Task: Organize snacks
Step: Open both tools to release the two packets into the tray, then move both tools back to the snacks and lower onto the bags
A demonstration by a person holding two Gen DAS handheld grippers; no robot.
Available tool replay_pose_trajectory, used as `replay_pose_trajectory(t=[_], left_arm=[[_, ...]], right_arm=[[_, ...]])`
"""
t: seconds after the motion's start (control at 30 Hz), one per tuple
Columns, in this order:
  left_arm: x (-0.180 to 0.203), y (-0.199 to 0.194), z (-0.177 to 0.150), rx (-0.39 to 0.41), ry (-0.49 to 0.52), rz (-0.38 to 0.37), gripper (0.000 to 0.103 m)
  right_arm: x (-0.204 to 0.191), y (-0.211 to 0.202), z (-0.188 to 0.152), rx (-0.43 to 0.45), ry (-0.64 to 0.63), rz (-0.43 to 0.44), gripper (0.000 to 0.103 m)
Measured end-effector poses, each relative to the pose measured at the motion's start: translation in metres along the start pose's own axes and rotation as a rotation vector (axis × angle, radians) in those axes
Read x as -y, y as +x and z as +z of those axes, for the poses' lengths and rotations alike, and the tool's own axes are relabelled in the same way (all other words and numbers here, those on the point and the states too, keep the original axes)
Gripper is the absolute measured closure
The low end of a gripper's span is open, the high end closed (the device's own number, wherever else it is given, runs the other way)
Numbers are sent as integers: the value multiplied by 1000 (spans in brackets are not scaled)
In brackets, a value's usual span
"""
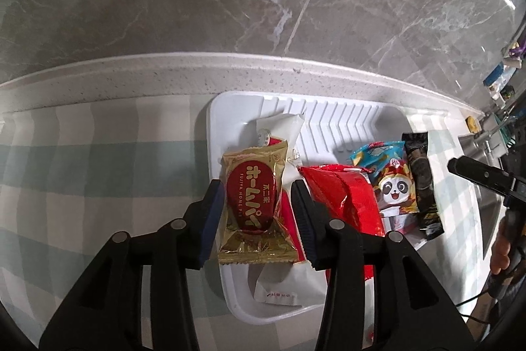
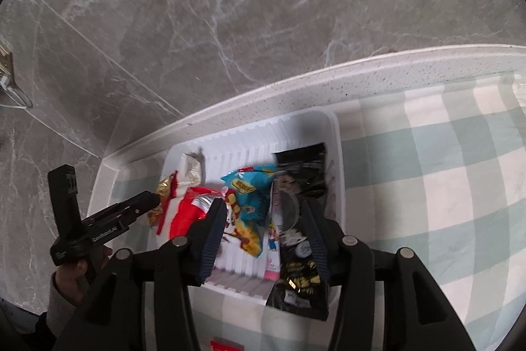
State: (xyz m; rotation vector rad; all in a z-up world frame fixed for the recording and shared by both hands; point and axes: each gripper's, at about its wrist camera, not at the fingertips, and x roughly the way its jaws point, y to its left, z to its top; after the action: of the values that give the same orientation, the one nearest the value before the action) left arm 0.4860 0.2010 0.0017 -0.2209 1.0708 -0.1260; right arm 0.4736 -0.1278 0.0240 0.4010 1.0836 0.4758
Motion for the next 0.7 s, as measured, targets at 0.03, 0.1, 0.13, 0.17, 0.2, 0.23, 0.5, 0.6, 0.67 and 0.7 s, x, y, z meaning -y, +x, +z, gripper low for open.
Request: replay_pose_trajectory(t=[0.03,0.1,0.13,0.17,0.2,0.23,0.5,0.6,0.67,0.7], left_arm=[[-1,-5,-1,5,0,1,63],[0,-12,-1,17,-4,4,63],[-1,-19,-2,26,-6,1,63],[0,-24,-4,31,-8,0,63],[-1,-30,-5,37,-8,-1,63],[0,-36,-8,45,-6,-4,63],[19,-78,-42,64,29,-42,63],[33,-86,-60,53,56,-66,63],[43,-91,-74,40,79,-75,63],[48,-92,-81,31,89,-83,63]], right_arm=[[0,-5,-2,7,3,4,51],[-1,-13,-5,18,9,10,51],[-2,-17,-8,22,11,13,51],[-1,-22,-11,24,14,16,50],[-2,-26,-15,26,16,17,50],[-2,-30,-18,28,17,17,50],[0,-69,-64,41,34,22,47],[2,-85,-87,38,32,8,46],[3,-94,-99,40,32,-2,46],[4,-99,-106,40,31,-6,46]])
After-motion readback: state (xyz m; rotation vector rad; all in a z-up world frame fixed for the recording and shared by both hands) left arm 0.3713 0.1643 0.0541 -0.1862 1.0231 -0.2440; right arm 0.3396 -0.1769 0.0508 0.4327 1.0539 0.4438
